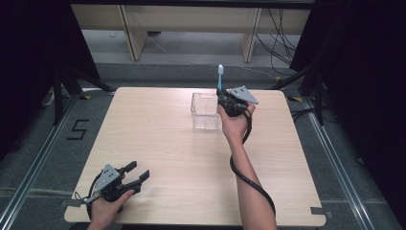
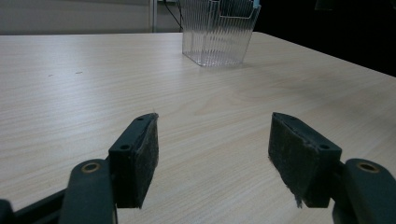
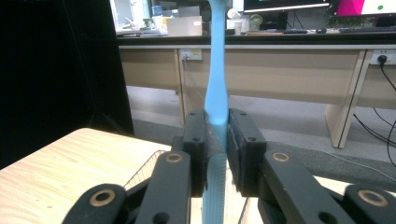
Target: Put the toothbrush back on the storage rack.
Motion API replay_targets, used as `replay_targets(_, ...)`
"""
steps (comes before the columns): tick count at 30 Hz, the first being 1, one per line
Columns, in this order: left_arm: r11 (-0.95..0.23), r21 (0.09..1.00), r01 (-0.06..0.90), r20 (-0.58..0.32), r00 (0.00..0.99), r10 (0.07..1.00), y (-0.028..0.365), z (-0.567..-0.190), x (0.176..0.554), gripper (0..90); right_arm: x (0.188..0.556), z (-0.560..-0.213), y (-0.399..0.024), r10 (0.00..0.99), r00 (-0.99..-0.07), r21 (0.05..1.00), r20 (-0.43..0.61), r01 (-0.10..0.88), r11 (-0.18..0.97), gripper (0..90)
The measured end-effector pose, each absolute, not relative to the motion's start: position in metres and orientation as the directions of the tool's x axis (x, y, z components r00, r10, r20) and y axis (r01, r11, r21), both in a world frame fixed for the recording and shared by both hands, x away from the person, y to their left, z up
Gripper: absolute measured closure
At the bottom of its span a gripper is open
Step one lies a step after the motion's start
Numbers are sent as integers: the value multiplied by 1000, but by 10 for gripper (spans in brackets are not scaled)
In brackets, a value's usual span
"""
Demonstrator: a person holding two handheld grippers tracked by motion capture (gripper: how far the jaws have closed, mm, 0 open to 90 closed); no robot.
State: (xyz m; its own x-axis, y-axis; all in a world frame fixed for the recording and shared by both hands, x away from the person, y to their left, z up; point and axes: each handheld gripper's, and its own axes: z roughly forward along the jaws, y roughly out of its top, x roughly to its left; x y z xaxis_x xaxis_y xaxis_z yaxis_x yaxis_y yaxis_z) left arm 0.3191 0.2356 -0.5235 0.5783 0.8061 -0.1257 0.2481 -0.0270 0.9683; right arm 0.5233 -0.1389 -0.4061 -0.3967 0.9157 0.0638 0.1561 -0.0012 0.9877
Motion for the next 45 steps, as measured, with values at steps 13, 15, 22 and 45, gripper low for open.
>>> replay_targets(13,-37,969,246,-117,581,806,236,-523,320,330,520,-410,-138,917,-394,987,70,160,-6,786)
replay_targets(15,-38,969,246,-116,581,806,236,-523,320,330,521,-411,-138,914,-399,987,73,159,-9,786)
replay_targets(22,-33,968,249,-121,578,807,235,-523,319,330,519,-414,-139,917,-394,987,60,159,4,786)
replay_targets(45,-34,968,248,-120,578,807,235,-523,319,330,515,-424,-140,916,-395,984,71,180,1,786)
